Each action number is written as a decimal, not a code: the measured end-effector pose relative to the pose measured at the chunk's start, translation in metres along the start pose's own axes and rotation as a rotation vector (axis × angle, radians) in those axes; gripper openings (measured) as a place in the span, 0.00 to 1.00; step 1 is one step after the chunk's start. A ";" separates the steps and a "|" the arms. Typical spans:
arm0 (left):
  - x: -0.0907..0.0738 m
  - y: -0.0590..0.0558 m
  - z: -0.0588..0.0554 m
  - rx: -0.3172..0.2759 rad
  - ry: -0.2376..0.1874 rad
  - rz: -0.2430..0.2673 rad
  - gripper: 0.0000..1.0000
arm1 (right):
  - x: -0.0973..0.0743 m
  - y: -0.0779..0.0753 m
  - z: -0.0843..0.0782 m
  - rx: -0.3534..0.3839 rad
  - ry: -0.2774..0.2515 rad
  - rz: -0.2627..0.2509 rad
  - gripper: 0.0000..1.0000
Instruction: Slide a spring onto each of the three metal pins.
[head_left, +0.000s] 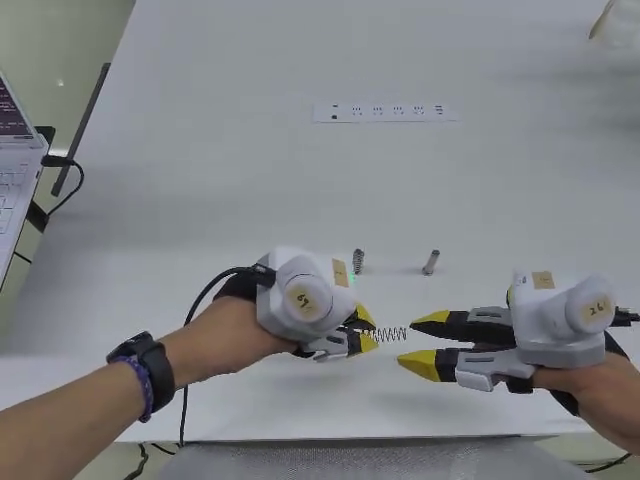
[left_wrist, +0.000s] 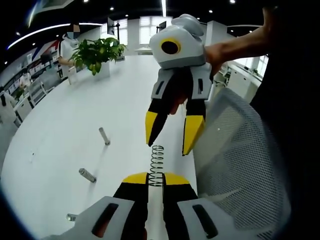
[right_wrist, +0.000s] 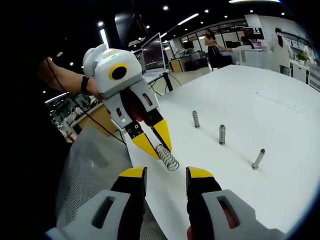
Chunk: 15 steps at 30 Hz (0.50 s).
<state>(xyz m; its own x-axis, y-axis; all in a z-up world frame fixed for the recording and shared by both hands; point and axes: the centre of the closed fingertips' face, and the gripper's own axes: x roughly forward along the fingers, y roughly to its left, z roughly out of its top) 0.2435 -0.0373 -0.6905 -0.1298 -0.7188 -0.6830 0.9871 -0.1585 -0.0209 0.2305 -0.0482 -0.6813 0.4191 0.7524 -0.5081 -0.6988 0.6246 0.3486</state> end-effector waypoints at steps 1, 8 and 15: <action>0.000 -0.001 0.001 0.001 -0.002 -0.002 0.02 | 0.001 0.000 0.001 -0.002 0.000 0.003 0.28; 0.000 -0.005 0.002 0.012 -0.003 -0.008 0.02 | 0.005 0.000 0.007 -0.013 -0.012 0.021 0.21; -0.002 -0.006 0.003 0.022 -0.007 -0.012 0.02 | 0.008 0.002 0.007 -0.028 -0.007 0.045 0.13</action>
<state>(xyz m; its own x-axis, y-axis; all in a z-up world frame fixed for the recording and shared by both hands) 0.2375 -0.0373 -0.6865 -0.1427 -0.7215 -0.6775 0.9832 -0.1819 -0.0134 0.2362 -0.0396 -0.6789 0.3906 0.7810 -0.4873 -0.7328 0.5842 0.3489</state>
